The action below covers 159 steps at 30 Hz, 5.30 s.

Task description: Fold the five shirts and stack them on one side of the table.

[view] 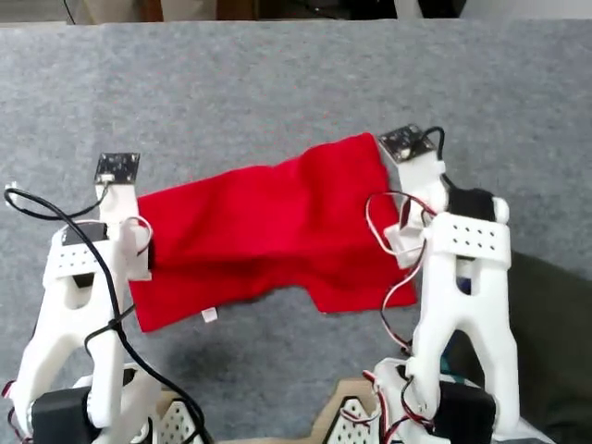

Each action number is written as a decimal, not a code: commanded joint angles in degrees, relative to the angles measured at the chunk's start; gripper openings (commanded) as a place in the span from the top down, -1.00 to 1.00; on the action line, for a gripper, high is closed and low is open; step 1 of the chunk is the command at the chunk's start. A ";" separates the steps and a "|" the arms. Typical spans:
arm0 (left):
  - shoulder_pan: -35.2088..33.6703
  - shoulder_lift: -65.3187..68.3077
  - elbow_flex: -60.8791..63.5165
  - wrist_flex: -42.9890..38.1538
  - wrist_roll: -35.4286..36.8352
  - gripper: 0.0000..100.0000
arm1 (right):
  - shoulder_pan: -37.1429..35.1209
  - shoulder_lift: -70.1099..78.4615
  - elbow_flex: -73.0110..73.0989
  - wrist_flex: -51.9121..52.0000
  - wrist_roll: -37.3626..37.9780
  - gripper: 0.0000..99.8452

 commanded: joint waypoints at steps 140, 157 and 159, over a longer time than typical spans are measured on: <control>-2.55 19.47 -14.24 -7.47 21.10 0.96 | -15.08 57.89 -57.89 -12.40 -19.25 0.99; -8.35 27.65 -20.40 -7.03 21.01 0.96 | -10.77 82.51 -89.54 0.53 -18.37 0.99; -8.00 27.65 -20.48 -7.56 21.10 0.96 | -11.65 83.12 -92.88 3.34 -15.91 0.99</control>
